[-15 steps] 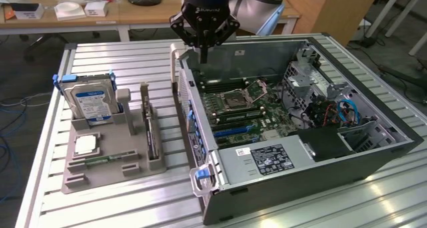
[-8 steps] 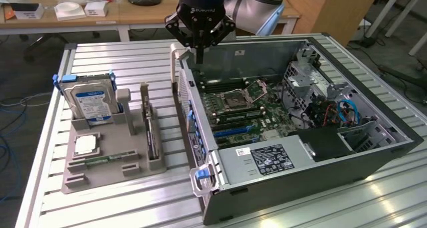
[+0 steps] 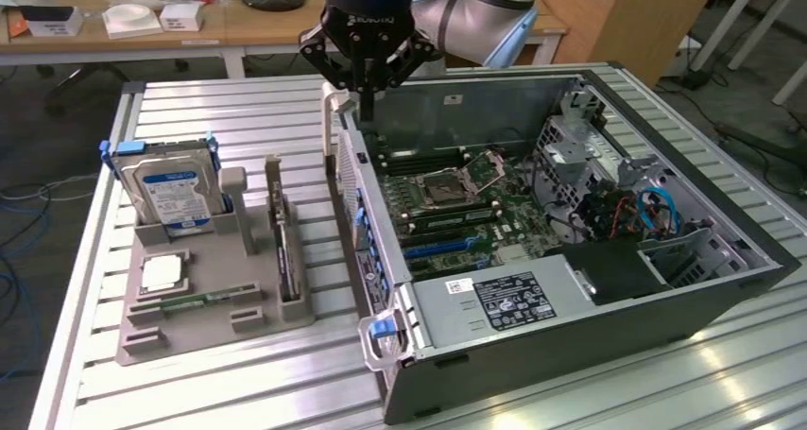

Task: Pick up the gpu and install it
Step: 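Reach for the gpu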

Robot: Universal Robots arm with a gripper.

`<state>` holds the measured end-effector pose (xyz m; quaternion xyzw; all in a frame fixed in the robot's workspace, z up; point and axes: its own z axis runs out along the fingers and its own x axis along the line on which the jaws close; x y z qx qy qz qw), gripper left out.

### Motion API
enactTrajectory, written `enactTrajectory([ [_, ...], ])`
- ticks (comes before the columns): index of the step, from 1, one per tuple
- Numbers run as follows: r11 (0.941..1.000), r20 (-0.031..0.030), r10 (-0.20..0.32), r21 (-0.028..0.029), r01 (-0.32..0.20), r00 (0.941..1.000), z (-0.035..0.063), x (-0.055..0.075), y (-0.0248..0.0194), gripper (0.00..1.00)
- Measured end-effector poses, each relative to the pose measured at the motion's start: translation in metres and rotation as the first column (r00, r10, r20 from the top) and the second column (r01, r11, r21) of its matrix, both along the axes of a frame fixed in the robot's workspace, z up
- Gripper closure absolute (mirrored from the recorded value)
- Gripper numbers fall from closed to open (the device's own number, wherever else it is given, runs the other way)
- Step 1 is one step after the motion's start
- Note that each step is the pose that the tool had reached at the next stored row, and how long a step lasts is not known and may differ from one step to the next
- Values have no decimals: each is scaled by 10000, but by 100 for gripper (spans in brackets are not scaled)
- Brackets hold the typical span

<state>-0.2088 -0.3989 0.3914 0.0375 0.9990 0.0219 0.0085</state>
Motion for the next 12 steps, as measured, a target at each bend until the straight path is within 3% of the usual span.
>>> enactTrajectory([
  [12,10000,-42,-1,0,1,10000,-7,-163,0,90],
])
